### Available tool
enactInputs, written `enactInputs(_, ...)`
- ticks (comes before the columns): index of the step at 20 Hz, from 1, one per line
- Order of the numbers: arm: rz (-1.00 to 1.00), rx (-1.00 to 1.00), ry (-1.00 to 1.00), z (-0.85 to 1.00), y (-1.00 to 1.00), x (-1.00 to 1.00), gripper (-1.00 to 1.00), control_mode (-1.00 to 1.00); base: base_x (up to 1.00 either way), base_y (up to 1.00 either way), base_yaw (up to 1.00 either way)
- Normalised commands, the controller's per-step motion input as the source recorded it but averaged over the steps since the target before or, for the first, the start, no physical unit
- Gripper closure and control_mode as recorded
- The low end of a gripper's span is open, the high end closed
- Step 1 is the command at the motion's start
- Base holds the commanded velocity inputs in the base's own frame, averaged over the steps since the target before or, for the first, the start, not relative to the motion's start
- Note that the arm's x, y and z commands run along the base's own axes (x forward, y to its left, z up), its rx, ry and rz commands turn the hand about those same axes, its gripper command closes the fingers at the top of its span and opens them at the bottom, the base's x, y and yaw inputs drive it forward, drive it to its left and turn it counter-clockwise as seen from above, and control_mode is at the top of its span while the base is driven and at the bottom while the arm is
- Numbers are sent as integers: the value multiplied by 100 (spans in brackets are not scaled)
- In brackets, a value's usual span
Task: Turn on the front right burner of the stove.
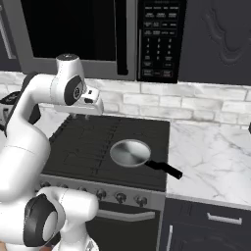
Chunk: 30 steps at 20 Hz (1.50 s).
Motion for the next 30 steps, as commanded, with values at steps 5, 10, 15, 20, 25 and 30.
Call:
enactInputs(5, 0, 0, 0, 0, 0, 0, -100, 100, -14, 0, 2)
enactInputs(10, 0, 0, 0, 0, 0, 0, -100, 100, -43, 11, 1)
enactInputs(15, 0, 0, 0, 0, 0, 0, -100, 100, -32, 27, 0)
enactInputs(20, 0, 0, 0, 0, 0, 0, -100, 100, -1, 62, 0)
enactInputs(25, 0, 0, 0, 0, 0, 0, -100, 100, 0, 60, -2)
enactInputs(30, 0, 0, 0, 0, 0, 0, -100, 100, 0, 11, -1)
